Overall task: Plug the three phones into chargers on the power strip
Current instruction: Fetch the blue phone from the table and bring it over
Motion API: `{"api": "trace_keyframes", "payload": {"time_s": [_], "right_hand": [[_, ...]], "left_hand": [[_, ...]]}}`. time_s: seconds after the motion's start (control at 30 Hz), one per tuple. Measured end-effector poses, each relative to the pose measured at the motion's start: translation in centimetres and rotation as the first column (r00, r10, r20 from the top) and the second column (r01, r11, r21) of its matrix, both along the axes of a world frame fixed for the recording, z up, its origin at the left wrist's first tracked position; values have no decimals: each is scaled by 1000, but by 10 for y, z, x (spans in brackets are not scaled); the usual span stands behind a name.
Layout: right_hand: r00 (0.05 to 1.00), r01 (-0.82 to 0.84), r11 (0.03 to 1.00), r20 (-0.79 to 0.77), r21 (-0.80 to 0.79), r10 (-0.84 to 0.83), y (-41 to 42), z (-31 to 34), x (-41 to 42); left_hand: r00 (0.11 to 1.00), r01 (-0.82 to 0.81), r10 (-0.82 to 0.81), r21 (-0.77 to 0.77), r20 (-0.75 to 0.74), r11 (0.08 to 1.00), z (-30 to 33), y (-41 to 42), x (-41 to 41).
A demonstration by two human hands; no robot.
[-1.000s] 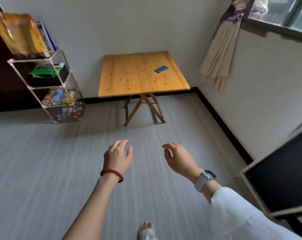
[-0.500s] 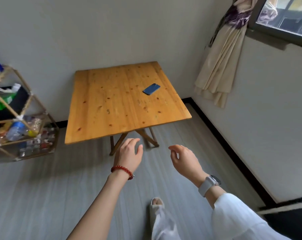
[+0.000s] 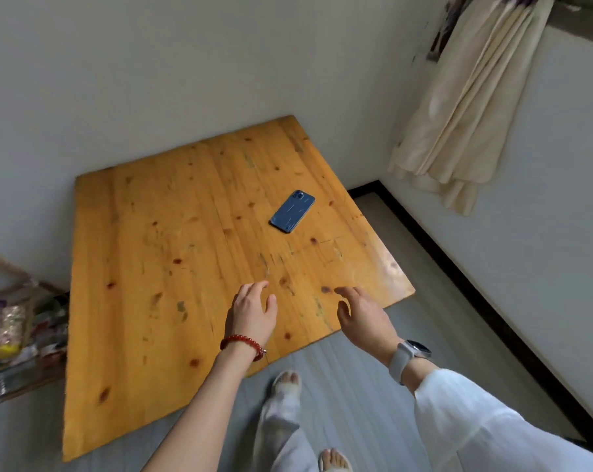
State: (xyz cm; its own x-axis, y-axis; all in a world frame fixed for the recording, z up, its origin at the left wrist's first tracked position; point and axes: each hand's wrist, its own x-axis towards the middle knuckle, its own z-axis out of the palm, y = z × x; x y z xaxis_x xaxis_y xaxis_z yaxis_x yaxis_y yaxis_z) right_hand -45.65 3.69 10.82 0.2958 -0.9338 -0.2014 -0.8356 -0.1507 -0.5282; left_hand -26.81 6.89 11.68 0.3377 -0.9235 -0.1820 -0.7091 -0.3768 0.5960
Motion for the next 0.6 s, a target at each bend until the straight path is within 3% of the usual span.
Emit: {"api": "trace_keyframes", "payload": {"time_s": [0.3, 0.6], "right_hand": [[953, 193, 942, -280, 273, -114, -118, -88, 49], [923, 215, 905, -379, 368, -65, -163, -140, 85]], "left_hand": [[994, 108, -110, 227, -6, 968, -82, -176, 46], [964, 156, -195, 212, 178, 965, -150, -283, 48]]}}
